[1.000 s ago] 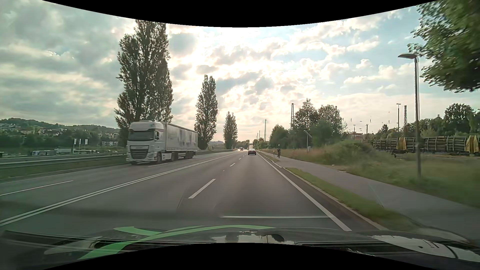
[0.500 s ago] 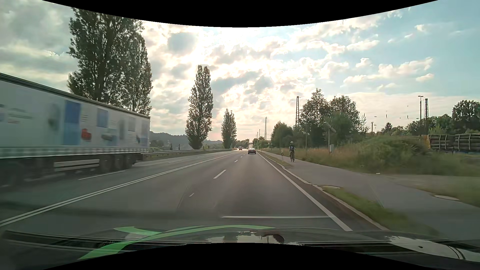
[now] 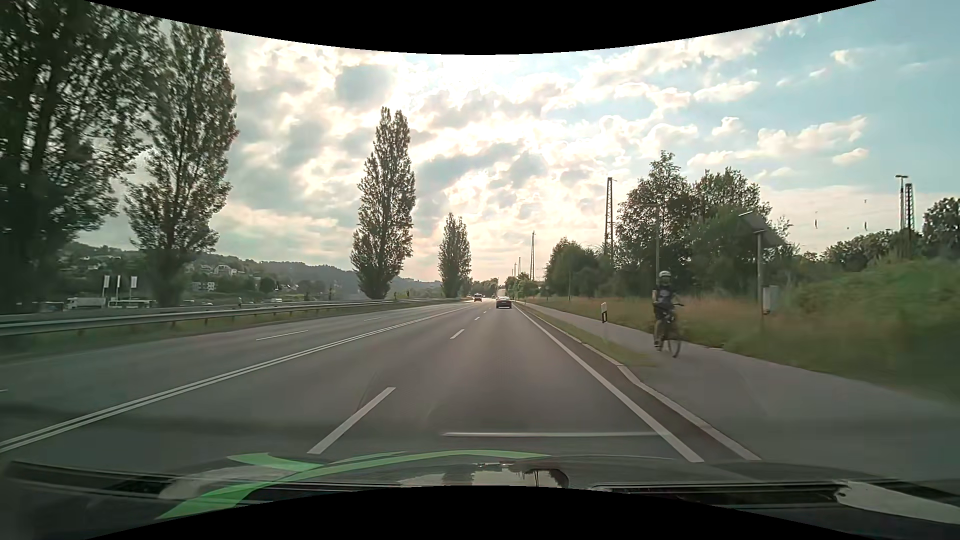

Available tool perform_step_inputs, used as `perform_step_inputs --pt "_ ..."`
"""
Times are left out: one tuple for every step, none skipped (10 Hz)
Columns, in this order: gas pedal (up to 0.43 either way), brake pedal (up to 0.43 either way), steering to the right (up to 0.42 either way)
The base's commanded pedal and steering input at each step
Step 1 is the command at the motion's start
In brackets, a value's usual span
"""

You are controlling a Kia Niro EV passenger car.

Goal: Follow the waypoints while adhering to traffic rules and regulations

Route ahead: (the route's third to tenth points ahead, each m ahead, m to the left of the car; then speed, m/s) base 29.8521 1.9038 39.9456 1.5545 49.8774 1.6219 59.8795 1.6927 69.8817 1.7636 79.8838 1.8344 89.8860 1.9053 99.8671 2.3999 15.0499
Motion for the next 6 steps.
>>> perform_step_inputs --pt "0.157 0.000 0.000" --pt "0.157 0.000 0.001" --pt "0.157 0.000 0.000" --pt "0.157 0.000 0.000" --pt "0.169 0.000 0.000" --pt "0.169 0.000 0.001"
